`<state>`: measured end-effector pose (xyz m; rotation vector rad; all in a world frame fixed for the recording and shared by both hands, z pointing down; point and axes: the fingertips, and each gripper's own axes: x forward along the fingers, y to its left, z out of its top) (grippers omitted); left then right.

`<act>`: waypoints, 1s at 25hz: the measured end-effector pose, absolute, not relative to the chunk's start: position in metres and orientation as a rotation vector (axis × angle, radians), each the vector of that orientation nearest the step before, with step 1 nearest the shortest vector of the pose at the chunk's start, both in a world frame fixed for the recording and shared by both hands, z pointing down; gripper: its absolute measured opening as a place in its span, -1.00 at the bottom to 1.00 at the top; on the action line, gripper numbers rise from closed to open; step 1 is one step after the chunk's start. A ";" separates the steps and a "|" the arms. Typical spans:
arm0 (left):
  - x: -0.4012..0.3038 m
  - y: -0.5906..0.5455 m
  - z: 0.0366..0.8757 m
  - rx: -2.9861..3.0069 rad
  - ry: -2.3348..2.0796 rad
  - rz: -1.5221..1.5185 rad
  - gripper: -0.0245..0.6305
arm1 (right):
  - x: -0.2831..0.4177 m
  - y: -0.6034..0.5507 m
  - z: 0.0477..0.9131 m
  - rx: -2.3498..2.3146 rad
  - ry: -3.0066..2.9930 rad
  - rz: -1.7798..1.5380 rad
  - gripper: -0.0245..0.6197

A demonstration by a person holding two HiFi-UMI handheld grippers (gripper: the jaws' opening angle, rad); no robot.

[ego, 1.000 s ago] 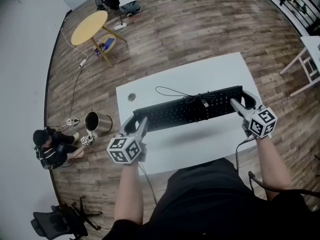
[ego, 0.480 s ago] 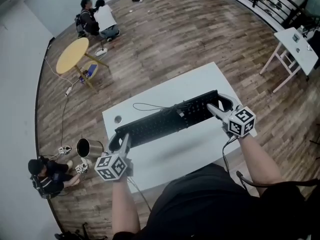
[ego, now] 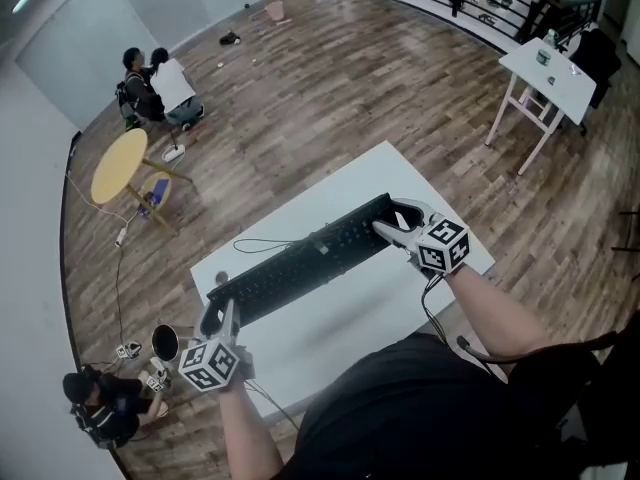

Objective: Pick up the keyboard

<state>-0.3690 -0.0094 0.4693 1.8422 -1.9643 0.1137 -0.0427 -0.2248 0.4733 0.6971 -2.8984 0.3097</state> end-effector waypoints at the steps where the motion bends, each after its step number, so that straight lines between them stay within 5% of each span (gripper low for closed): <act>1: -0.370 -0.010 0.468 1.845 -1.967 0.114 -0.29 | -0.043 -0.226 0.473 0.696 -2.902 0.307 -0.17; 25: -0.375 -0.005 0.447 1.878 -2.004 0.114 -0.29 | -0.050 -0.223 0.456 0.695 -2.940 0.298 -0.18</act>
